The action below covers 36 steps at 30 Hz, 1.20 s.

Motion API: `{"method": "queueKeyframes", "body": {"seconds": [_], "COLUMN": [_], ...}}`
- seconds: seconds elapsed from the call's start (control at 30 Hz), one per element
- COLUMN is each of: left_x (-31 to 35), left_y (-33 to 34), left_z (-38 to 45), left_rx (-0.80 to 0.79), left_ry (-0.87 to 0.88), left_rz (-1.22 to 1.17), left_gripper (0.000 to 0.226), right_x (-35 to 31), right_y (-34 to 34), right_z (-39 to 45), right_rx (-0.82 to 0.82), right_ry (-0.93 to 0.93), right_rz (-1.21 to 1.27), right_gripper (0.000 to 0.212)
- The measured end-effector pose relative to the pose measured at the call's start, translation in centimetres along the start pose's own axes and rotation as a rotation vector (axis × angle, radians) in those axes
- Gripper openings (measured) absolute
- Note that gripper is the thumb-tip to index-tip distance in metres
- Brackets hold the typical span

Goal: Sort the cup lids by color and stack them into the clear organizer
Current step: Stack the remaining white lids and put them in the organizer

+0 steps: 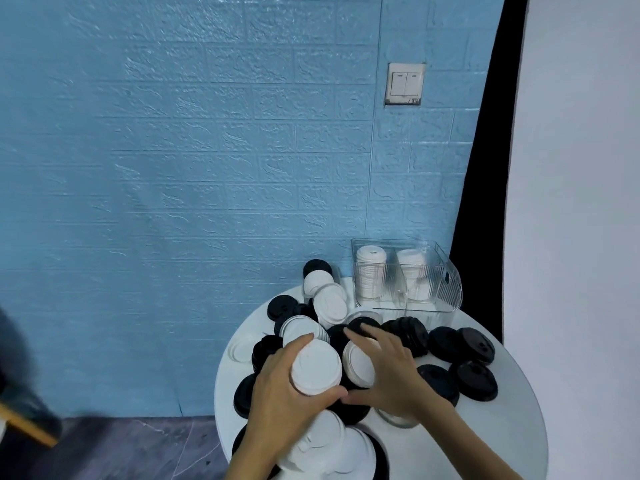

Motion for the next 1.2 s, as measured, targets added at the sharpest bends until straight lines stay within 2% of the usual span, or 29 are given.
{"method": "queueKeyframes", "body": {"seconds": [0.17, 0.3, 0.33, 0.4, 0.5, 0.57, 0.63, 0.8, 0.93, 1.07, 1.2], "left_x": [0.3, 0.2, 0.2, 0.6, 1.5, 2.3, 2.8, 3.6, 4.5, 5.2, 6.0], "left_y": [0.0, -0.3, -0.4, -0.4, 0.0, 0.5, 1.0, 1.6, 1.5, 1.3, 1.1], "left_z": [-0.1, -0.1, -0.1, 0.0, 0.3, 0.5, 0.8, 0.7, 0.6, 0.9, 1.3], "left_rx": [-0.004, 0.005, 0.011, 0.013, 0.009, 0.007, -0.004, -0.03, -0.151, -0.235, -0.279], "left_ry": [0.003, -0.007, -0.012, -0.016, -0.024, -0.014, -0.005, -0.016, -0.017, 0.008, 0.105], "left_rz": [0.003, -0.02, -0.031, -0.066, -0.141, -0.193, -0.21, -0.237, -0.189, -0.086, 0.089], "left_gripper": [0.092, 0.088, 0.087, 0.087, 0.089, 0.089, 0.089, 0.088, 0.089, 0.088, 0.081], "right_x": [0.5, 0.7, 0.5, -0.5, -2.5, -4.2, -5.6, -7.3, -8.0, -8.0, -7.8], "right_y": [1.0, 0.2, -0.3, -0.9, -0.3, -0.1, -0.1, -0.3, -0.9, -0.6, -0.5], "right_z": [1.1, 0.3, -0.1, -0.9, -1.5, -2.1, -2.7, -3.4, -3.3, -2.8, -2.7], "right_rx": [0.033, 0.164, 0.194, 0.165, -0.052, -0.194, -0.274, -0.245, -0.228, -0.198, -0.224], "right_ry": [0.0, -0.001, 0.021, 0.062, 0.1, 0.092, 0.131, 0.167, 0.287, 0.282, 0.301], "right_rz": [0.148, 0.408, 0.548, 0.981, 1.615, 1.917, 2.138, 2.28, 2.315, 2.312, 2.268], "right_gripper": [0.091, 0.074, 0.068, 0.059, 0.065, 0.069, 0.061, 0.054, 0.072, 0.08, 0.079]}}
Point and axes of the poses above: each hand's wrist, its own z-axis towards the middle knuckle, its own y-axis out of the palm, x = y × z, the point moved 2 cm from there along z, towards the middle knuckle
